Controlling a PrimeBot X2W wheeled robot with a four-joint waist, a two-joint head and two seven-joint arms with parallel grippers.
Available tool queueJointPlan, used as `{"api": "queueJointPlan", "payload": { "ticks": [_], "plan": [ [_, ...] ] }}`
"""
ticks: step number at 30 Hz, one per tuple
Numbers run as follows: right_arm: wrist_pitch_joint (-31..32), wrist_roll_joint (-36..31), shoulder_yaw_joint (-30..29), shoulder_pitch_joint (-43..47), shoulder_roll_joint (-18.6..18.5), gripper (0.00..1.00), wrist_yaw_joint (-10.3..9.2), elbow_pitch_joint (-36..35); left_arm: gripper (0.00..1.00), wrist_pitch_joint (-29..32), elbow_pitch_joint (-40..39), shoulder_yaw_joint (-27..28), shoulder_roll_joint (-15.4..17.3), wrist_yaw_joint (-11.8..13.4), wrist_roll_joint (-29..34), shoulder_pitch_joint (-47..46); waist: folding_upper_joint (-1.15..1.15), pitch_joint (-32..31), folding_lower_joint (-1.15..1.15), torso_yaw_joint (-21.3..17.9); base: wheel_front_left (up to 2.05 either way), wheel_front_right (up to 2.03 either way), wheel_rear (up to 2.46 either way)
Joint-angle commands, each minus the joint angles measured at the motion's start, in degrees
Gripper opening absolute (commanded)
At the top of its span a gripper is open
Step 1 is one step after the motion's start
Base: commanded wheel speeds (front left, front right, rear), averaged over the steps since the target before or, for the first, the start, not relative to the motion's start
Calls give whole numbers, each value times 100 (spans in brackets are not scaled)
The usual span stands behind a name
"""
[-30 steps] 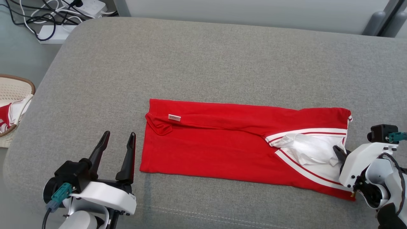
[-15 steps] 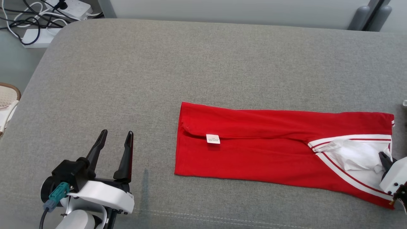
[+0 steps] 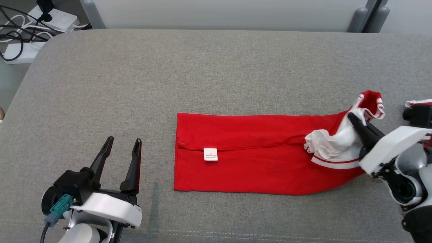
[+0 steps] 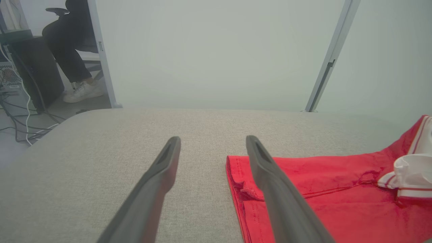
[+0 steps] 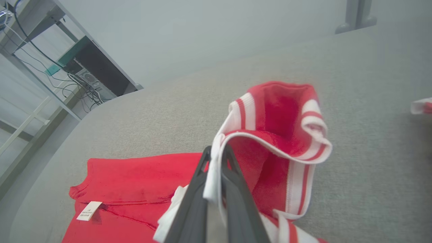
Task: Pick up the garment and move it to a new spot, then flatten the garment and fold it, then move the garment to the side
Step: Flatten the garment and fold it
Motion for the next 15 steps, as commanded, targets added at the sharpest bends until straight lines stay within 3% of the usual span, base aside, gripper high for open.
{"api": "queueJointPlan", "payload": {
  "ticks": [1, 8, 15],
  "plan": [
    [64, -29, 148, 12, 19, 0, -15, -348, 100, 9, -142, 210, 182, 46, 64, -194, 0, 18, 0, 2, 0, 0, 0],
    [360, -447, 786, -249, 830, 0, -15, -1154, 100, 19, -147, 141, 145, -21, 58, -300, 0, 103, 0, 121, 0, 0, 0],
    [191, -850, 1349, -717, 1574, 0, -15, -414, 100, 6, -49, 58, 34, -92, 50, -403, 0, 163, 0, 414, 0, 0, 0]
  ]
}}
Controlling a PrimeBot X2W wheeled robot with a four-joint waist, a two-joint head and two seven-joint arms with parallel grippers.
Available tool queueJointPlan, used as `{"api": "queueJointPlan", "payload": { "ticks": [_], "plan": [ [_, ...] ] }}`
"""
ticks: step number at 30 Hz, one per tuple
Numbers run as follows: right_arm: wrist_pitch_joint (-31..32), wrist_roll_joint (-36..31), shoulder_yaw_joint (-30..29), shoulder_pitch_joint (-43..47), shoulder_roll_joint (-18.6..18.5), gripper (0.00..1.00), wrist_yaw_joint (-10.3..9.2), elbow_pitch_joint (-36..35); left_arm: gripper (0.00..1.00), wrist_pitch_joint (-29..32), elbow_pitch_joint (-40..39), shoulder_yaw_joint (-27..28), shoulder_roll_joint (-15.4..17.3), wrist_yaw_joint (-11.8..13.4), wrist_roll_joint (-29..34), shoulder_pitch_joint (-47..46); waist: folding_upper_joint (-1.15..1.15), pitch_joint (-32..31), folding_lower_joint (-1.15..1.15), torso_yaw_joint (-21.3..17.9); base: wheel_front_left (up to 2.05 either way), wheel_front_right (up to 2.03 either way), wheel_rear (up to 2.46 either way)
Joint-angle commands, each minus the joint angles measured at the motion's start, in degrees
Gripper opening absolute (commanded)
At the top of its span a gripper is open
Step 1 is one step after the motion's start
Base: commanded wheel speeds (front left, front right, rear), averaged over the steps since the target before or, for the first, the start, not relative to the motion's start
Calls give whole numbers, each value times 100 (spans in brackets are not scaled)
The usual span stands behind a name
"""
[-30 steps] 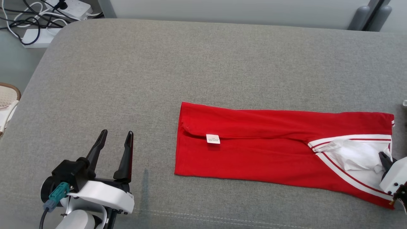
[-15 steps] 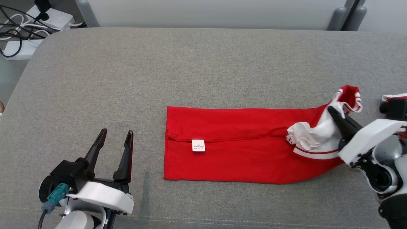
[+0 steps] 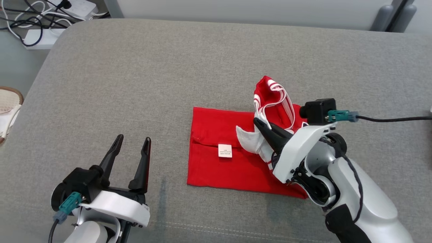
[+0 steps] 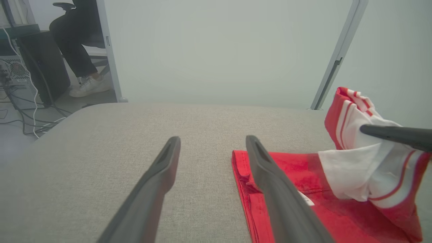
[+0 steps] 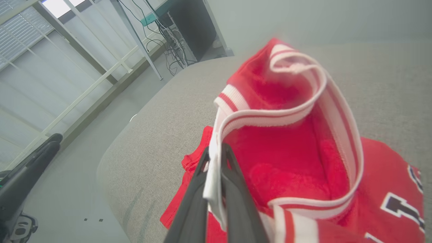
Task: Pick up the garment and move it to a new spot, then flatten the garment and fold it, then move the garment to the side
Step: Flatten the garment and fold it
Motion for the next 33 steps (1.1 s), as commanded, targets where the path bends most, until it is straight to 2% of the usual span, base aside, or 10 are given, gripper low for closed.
{"api": "queueJointPlan", "payload": {
  "ticks": [1, 6, 14, 21, 22, 23, 24, 28, 33],
  "plan": [
    [-108, -70, 165, -213, 115, 0, 8, 23, 100, -2, -64, 187, 110, -30, 39, -296, 0, 27, 0, 111, 0, 0, 0],
    [-391, 126, 648, -567, 222, 0, 8, 771, 100, -13, 64, 90, -4, -126, 41, -405, 0, 68, 0, 359, 0, 0, 0],
    [-956, 955, 1604, -1002, 229, 0, 8, 1548, 100, -36, 309, -58, -193, -262, 77, -553, 0, 75, 0, 699, 0, 0, 0],
    [-1221, 1500, 2172, -1258, 229, 0, 8, 2019, 100, -51, 447, -126, -289, -338, 109, -627, 0, 108, 0, 877, 0, 0, 0],
    [-1211, 1609, 2283, -1283, 229, 28, 8, 2062, 100, -53, 465, -130, -300, -348, 112, -639, 0, 120, 0, 893, 0, 0, 0],
    [-1208, 1695, 2379, -1309, 229, 47, 8, 2130, 100, -55, 484, -132, -309, -356, 115, -650, 0, 130, 0, 906, 0, 0, 0],
    [-1261, 1720, 2462, -1356, 229, 100, 8, 2219, 100, -57, 505, -136, -318, -362, 118, -658, 0, 137, 0, 914, 0, 0, 0],
    [-1522, 1972, 2726, -1473, 230, 100, 8, 2275, 100, -64, 559, -129, -338, -379, 127, -677, 0, 159, 0, 898, 0, 0, 0],
    [-2105, 2254, 2937, -1654, 230, 100, 8, 1746, 100, -70, 569, -46, -282, -354, 125, -657, 0, 169, 0, 716, 0, 0, 0]
  ]
}}
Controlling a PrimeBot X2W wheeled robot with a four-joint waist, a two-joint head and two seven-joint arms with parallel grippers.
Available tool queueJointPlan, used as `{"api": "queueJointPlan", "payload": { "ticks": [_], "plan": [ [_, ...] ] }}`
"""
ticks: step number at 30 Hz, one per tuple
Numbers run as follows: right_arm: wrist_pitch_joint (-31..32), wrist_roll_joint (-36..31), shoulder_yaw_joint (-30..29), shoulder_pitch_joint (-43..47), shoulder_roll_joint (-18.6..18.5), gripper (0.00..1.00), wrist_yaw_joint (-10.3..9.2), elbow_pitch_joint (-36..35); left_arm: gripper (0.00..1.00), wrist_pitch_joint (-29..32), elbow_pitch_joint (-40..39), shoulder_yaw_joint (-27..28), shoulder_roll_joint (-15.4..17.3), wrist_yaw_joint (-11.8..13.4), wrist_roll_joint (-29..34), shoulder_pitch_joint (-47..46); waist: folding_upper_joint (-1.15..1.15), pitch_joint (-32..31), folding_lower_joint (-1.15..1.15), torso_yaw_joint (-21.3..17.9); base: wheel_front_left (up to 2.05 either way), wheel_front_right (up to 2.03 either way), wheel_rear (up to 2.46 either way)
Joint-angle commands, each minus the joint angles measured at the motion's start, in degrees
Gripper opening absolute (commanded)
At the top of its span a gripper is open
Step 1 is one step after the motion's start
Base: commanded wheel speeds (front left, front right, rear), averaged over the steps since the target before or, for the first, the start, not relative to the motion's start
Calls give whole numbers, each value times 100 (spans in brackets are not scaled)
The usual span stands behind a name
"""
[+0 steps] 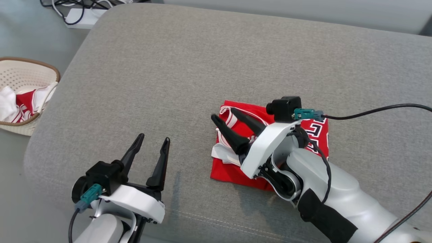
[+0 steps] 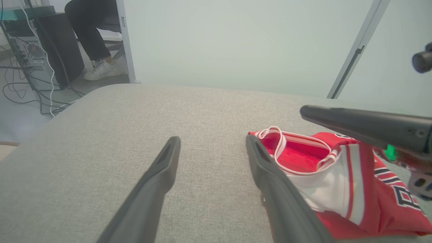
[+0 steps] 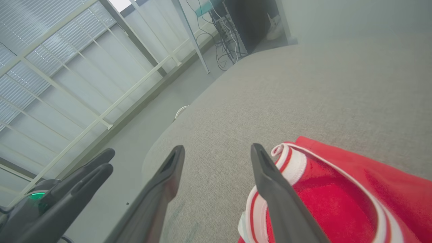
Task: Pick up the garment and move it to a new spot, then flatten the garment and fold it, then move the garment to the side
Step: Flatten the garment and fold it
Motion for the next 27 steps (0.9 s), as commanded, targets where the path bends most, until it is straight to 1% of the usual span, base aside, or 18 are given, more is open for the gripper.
{"api": "queueJointPlan", "payload": {
  "ticks": [1, 3, 5, 6, 7, 8, 10, 11, 12, 13, 14, 17, 19, 22, 27],
  "plan": [
    [-319, 12, -7, -136, 108, 100, 9, -272, 100, -57, -123, 275, 203, 8, 27, -270, 0, -2, 0, -110, 0, 0, 0],
    [-650, -189, -86, -188, 66, 100, 9, -356, 100, -58, -144, 330, 252, 26, 20, -261, 0, -20, 0, -212, 0, 0, 0],
    [-837, -416, -294, -149, -161, 100, 9, -513, 100, -60, -166, 382, 319, 61, 33, -241, 0, -45, 0, -320, 0, 0, 0],
    [-910, -824, -661, -34, -498, 100, 9, -664, 100, -61, -193, 441, 376, 113, 47, -220, 0, -76, 0, -422, 0, 0, 0],
    [-918, -1096, -1029, 50, -657, 100, 9, -830, 100, -62, -217, 482, 401, 137, 45, -205, 0, -85, 0, -481, 0, 0, 0],
    [-920, -1506, -1443, 176, -828, 100, 9, -1028, 100, -63, -238, 522, 424, 161, 42, -187, 0, -100, 0, -535, 0, 0, 0],
    [-923, -2247, -2301, 652, -1011, 100, 9, -1485, 100, -65, -256, 587, 482, 199, 38, -139, 0, -140, 0, -640, 0, 0, 0],
    [-923, -2247, -2301, 652, -1011, 100, 9, -1485, 100, -65, -256, 587, 482, 199, 38, -139, 0, -140, 0, -640, 0, 0, 0],
    [-923, -2679, -2689, 934, -1084, 100, 9, -1709, 100, -65, -264, 618, 509, 216, 38, -116, 0, -164, 0, -686, 0, 0, 0],
    [-924, -3325, -3421, 1559, -1092, 100, 9, -2115, 100, -67, -278, 672, 563, 248, 38, -60, 0, -215, 0, -773, 0, 0, 0],
    [-924, -3658, -3728, 1864, -1098, 100, 9, -2285, 100, -67, -281, 686, 589, 260, 47, -35, 0, -249, 0, -807, 0, 0, 0],
    [-924, -4263, -4472, 2703, -967, 100, 9, -2701, 100, -69, -311, 760, 661, 322, 49, 66, 0, -324, 0, -923, 0, 0, 0],
    [-925, -4511, -4767, 3134, -864, 100, 9, -2880, 100, -69, -333, 810, 706, 376, 54, 134, 0, -362, 0, -989, 0, 0, 0],
    [-925, -4746, -5050, 3602, -714, 100, 9, -3010, 100, -71, -379, 885, 753, 445, 56, 234, 0, -417, 0, -1068, 0, 0, 0],
    [-925, -4866, -5238, 3980, -475, 100, 9, -3148, 100, -74, -455, 1015, 783, 522, 64, 390, 0, -524, 0, -1154, 0, 0, 0]
  ]
}}
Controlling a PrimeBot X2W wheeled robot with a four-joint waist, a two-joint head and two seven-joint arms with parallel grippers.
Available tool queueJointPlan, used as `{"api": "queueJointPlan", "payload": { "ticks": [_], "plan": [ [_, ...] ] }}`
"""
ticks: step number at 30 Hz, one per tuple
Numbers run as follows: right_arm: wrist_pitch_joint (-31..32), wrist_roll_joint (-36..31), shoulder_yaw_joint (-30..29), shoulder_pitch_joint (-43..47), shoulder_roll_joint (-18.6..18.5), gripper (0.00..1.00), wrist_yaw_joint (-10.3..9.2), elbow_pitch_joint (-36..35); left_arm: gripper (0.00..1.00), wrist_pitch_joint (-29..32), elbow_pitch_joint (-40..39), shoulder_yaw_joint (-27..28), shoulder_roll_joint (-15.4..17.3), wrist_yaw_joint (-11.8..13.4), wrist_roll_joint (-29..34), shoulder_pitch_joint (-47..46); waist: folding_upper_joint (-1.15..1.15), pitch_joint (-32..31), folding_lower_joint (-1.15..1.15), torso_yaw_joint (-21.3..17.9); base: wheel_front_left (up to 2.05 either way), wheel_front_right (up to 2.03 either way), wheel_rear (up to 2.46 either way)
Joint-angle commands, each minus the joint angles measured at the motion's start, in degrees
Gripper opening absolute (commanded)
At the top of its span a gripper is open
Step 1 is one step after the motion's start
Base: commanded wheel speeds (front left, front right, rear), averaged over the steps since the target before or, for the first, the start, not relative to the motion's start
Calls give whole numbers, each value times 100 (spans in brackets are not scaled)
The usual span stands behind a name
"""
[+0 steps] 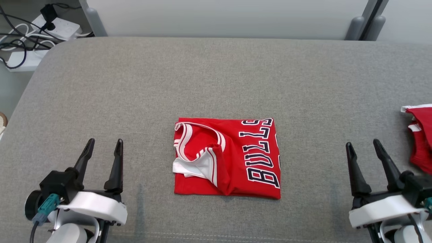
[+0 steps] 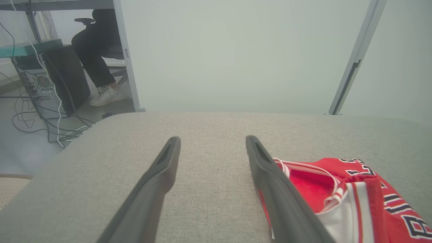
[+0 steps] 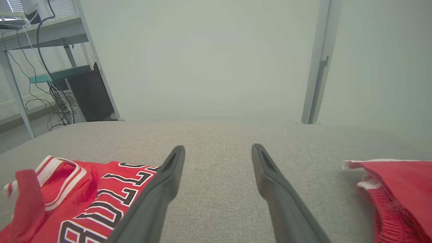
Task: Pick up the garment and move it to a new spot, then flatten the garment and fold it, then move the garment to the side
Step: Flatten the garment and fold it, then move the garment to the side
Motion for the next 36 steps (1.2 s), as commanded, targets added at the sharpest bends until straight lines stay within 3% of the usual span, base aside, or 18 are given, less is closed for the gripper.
{"api": "queueJointPlan", "payload": {
  "ticks": [1, 18, 22, 36],
  "plan": [
    [-59, -33, 70, 17, -8, 100, 9, -207, 100, -56, -139, 287, 174, 79, 60, -78, 0, -65, 0, -39, 0, 0, 0],
    [-60, 13, 55, 234, 142, 100, 9, 52, 100, -31, -291, 270, 168, 87, 166, 116, 0, -186, 0, 141, 0, 0, 0],
    [-3, 439, 265, -88, 143, 100, 9, 617, 100, -14, -318, 223, 145, 75, 183, 24, 0, -120, 0, 234, 0, 0, 0],
    [828, 1590, 1830, -1874, -49, 100, 9, 3067, 100, -31, -278, 95, -113, -60, 222, -248, 0, 230, 0, 945, 0, 0, 0]
  ]
}}
